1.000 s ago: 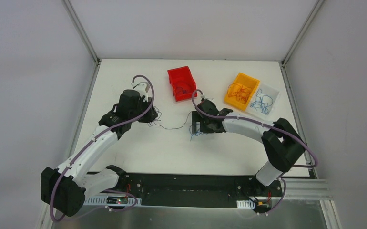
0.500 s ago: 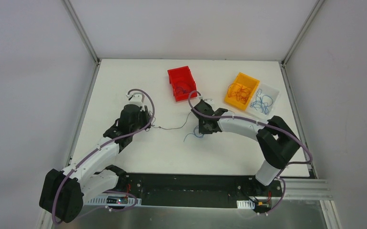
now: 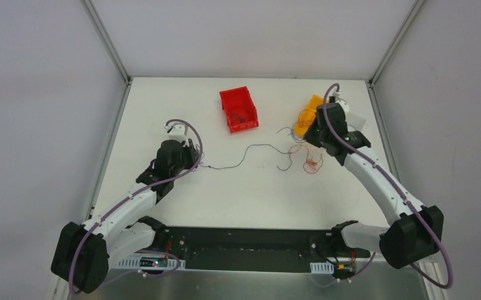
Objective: Untangle the cables
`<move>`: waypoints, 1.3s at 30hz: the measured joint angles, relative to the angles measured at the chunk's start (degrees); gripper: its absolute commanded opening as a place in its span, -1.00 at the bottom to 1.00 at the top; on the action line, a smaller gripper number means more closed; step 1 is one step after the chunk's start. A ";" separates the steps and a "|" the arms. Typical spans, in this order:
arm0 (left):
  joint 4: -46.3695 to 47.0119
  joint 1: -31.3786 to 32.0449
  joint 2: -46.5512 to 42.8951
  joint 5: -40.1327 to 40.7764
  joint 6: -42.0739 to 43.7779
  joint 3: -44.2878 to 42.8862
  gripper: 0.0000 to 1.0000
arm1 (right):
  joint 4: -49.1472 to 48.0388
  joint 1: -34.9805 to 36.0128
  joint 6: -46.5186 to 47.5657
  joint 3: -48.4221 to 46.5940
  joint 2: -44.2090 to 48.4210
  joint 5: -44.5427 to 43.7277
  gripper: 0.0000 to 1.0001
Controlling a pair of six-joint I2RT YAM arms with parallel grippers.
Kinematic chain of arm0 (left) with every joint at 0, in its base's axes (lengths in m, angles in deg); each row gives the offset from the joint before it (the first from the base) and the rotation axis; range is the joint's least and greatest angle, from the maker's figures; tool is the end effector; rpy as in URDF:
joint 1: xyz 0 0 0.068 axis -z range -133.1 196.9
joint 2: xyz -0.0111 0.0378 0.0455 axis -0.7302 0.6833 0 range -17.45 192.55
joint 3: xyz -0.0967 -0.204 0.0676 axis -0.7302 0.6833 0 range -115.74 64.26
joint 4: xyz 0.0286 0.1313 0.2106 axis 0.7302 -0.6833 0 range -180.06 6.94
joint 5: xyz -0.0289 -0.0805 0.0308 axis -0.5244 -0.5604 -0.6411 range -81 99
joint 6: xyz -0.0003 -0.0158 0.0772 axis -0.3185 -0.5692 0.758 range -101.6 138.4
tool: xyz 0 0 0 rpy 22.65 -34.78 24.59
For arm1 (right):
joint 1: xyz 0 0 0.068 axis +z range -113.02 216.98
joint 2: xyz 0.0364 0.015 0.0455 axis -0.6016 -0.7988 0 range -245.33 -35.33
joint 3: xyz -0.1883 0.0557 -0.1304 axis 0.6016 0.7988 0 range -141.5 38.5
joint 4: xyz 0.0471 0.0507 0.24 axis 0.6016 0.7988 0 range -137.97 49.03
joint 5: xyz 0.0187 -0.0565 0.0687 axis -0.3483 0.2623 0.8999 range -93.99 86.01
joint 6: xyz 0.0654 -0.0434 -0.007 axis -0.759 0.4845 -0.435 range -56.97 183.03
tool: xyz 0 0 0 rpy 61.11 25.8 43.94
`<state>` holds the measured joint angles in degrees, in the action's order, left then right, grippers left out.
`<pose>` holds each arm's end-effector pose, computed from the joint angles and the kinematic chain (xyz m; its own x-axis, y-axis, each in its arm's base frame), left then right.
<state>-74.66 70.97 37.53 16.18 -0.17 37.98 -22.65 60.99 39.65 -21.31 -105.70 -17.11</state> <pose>0.2370 -0.0965 0.1902 -0.3950 -0.1697 -0.9029 0.1812 0.9491 -0.2576 0.2777 0.1069 0.2603 -0.5821 0.1637 -0.7965 0.0030 0.9799 0.1993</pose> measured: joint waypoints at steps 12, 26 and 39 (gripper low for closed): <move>0.37 0.00 0.00 -0.04 -0.02 0.00 -0.52 | 0.96 -17.20 -4.55 -5.22 -7.10 -11.78 -1.00; 0.35 -0.02 -1.29 -0.04 0.00 0.00 -0.54 | 5.07 -24.74 -10.80 -21.18 -30.12 -24.06 -0.27; 0.35 0.00 -1.31 -0.55 0.00 0.00 -0.54 | 8.44 -25.14 -10.91 -22.69 -31.80 -19.19 0.77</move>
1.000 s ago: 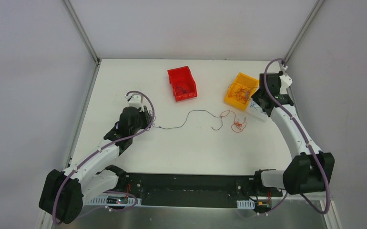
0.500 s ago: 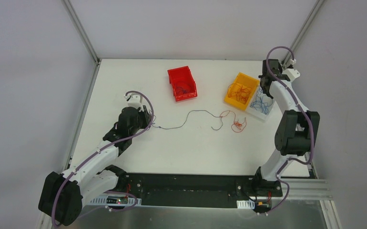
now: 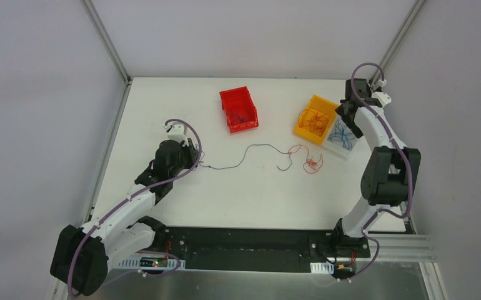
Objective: Untangle the cables
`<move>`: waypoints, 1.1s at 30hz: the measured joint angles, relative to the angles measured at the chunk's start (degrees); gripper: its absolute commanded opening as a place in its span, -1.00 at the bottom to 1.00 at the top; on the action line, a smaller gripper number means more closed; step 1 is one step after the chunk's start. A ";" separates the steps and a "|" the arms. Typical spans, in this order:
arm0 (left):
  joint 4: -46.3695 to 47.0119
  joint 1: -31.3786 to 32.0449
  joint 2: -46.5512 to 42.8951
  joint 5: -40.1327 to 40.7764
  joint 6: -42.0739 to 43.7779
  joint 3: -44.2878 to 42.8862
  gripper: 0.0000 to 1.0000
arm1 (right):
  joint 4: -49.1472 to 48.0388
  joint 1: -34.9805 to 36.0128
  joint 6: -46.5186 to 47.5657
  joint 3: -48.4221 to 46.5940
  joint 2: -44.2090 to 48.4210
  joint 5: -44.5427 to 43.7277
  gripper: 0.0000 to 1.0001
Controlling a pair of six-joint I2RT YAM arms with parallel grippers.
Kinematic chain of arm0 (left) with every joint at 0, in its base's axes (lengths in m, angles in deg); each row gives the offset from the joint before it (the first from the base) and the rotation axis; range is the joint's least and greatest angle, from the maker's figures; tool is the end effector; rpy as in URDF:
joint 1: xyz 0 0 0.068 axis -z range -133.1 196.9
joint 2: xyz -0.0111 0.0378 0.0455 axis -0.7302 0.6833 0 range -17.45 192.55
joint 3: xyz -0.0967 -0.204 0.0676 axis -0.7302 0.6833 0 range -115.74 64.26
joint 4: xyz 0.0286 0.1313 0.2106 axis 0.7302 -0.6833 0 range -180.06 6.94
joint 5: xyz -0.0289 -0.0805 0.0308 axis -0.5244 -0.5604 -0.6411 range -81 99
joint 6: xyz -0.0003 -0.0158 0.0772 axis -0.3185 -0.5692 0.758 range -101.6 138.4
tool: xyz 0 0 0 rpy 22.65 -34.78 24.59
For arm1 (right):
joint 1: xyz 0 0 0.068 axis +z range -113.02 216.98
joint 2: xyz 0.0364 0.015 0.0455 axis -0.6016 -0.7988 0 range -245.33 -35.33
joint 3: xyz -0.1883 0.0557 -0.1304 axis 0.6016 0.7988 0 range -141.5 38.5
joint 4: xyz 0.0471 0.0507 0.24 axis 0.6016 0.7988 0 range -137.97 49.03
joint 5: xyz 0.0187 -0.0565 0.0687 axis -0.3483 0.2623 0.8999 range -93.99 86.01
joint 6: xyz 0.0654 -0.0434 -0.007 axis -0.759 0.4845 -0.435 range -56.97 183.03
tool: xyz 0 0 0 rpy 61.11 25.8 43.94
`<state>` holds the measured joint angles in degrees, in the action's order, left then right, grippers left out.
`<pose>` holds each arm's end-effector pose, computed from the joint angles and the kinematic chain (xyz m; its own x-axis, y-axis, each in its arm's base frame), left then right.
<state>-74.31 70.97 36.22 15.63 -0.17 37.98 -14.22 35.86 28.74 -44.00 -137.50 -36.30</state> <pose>0.2354 -0.0965 0.1963 -0.3738 -0.1795 -0.9100 0.1964 0.9435 -0.2668 0.3840 -0.0437 0.2068 -0.4747 0.4855 -0.7341 0.7291 0.6841 -0.0191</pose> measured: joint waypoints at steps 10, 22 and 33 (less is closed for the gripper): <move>0.02 0.00 0.00 -0.81 0.00 0.00 -0.51 | -8.76 9.66 9.33 16.44 22.95 15.98 0.97; 0.76 0.00 1.73 -3.15 -0.02 0.00 -0.49 | -9.62 21.55 14.21 28.35 24.13 23.08 0.84; 1.40 0.00 1.77 -3.61 -0.02 0.00 -0.47 | -11.87 23.02 14.25 30.21 21.31 26.49 0.81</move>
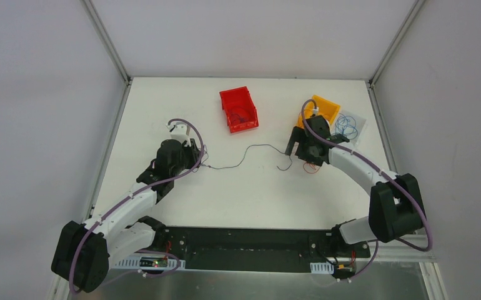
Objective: Untangle the cables
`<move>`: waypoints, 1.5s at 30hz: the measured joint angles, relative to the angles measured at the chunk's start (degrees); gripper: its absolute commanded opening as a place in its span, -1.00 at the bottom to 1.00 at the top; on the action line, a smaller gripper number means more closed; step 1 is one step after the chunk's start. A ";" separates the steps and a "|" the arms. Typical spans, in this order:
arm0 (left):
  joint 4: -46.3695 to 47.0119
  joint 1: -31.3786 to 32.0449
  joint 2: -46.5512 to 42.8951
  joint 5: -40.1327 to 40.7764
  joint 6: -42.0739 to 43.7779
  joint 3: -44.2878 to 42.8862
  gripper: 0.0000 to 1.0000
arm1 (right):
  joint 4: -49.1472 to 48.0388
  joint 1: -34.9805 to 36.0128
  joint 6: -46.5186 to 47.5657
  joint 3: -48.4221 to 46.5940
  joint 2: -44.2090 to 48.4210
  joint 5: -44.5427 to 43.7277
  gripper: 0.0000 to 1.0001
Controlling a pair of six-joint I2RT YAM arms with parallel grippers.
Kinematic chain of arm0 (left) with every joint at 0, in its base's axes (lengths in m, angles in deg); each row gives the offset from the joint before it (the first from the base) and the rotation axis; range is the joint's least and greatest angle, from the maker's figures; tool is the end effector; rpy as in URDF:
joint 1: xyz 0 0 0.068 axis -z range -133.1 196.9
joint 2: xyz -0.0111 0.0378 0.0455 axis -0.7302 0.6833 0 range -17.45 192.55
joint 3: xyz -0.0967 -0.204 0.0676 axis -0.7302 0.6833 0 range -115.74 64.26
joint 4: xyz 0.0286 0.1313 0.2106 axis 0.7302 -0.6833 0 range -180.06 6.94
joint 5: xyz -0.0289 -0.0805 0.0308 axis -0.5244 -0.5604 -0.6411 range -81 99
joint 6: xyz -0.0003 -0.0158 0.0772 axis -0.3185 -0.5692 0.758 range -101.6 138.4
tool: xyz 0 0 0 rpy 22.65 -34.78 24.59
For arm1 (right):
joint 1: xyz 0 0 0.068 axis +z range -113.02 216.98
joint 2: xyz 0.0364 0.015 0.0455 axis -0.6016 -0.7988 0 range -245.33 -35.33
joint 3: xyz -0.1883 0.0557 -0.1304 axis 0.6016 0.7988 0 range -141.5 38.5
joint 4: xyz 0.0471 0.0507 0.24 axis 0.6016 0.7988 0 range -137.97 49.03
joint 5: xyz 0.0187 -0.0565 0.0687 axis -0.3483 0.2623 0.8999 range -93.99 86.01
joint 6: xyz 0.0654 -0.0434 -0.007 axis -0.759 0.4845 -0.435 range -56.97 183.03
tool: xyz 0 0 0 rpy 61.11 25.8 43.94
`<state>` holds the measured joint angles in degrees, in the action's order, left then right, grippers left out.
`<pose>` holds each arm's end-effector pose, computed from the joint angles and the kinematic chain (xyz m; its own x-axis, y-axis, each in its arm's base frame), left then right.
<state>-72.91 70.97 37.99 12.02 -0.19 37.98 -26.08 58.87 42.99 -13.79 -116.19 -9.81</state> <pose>0.2373 -0.1020 0.1922 -0.3972 -0.1713 -0.9016 0.2481 0.9258 -0.2852 0.2874 0.1081 0.1687 -0.7789 0.0544 -0.6248 -0.0469 0.9884 0.1446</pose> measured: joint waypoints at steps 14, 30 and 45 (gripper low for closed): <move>-0.02 0.00 -0.11 0.00 0.00 0.00 -0.47 | 3.19 3.43 -0.52 -5.88 -8.24 -16.46 0.99; -0.07 0.00 -1.20 0.00 0.00 0.00 -0.46 | 3.82 -8.22 -4.39 -1.95 -9.38 -11.74 0.87; -0.07 0.00 -1.25 0.02 0.00 0.00 -0.46 | 3.15 -7.98 -5.88 -0.90 -5.79 -7.13 -1.00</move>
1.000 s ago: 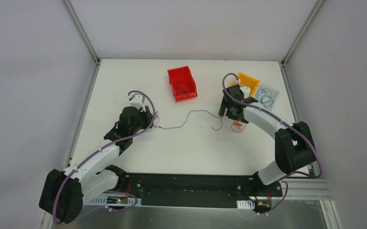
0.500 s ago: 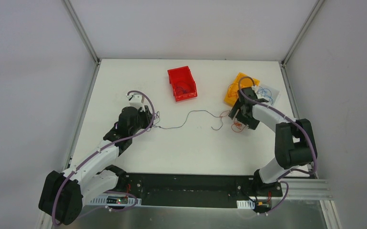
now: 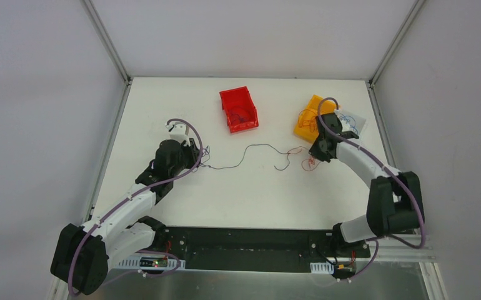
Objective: Untangle the cables
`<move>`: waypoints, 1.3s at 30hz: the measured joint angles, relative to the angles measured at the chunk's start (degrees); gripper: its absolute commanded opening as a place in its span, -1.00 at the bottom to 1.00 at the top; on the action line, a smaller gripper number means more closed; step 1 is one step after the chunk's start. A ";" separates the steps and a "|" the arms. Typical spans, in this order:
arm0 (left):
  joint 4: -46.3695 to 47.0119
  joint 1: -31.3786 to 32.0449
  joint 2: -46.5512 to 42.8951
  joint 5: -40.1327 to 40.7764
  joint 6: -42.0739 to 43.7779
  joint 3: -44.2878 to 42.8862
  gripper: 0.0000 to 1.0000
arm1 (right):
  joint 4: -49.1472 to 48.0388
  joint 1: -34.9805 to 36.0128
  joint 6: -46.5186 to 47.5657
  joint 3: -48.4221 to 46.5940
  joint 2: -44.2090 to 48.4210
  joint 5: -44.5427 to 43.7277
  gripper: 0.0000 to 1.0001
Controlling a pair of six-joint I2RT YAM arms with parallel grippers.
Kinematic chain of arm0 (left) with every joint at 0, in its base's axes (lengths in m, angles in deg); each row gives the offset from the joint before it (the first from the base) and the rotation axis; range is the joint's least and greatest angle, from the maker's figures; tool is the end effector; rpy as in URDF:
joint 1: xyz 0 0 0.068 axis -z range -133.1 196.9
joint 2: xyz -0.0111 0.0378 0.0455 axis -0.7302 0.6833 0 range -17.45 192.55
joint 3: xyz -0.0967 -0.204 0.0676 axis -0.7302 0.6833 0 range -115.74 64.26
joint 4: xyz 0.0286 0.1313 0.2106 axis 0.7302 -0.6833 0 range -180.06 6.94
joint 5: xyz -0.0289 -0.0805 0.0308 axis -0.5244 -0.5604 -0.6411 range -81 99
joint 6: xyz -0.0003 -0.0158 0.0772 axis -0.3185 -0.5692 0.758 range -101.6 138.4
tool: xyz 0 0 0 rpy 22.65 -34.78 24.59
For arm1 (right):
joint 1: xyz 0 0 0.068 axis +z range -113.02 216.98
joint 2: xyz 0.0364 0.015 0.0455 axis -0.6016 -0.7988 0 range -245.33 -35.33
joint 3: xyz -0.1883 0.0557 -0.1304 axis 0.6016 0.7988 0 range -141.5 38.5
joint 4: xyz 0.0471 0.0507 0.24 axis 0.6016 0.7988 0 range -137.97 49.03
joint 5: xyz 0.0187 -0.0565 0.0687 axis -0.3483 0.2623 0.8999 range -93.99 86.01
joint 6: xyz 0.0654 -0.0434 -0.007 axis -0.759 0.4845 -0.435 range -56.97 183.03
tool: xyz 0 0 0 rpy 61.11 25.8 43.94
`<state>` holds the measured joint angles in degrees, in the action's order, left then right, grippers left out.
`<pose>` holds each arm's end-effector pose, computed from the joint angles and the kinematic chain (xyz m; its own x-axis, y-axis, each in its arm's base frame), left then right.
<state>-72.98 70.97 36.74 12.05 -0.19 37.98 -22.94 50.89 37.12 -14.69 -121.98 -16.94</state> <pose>0.2356 -0.1012 0.1972 -0.3800 -0.1789 -0.9075 0.2531 0.9236 -0.2881 0.3016 0.0591 0.1412 -0.7971 0.2413 -0.5535 0.2532 0.9658 0.0564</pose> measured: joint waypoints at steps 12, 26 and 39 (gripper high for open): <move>-1.97 0.00 -0.26 5.11 -0.09 0.00 -0.56 | 6.16 -2.97 -3.23 -0.59 25.31 -14.03 -1.00; -14.40 0.00 -10.69 44.00 -15.15 2.12 -0.94 | 12.28 -6.03 -12.28 -0.55 36.48 -32.72 -1.00; -2.19 0.00 -4.70 6.10 -2.69 2.29 0.32 | 5.38 -4.61 -3.15 -0.63 32.79 2.64 -1.00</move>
<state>-75.16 70.97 32.04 18.14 -2.88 40.28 -17.56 46.28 33.97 -15.32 -89.19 -14.29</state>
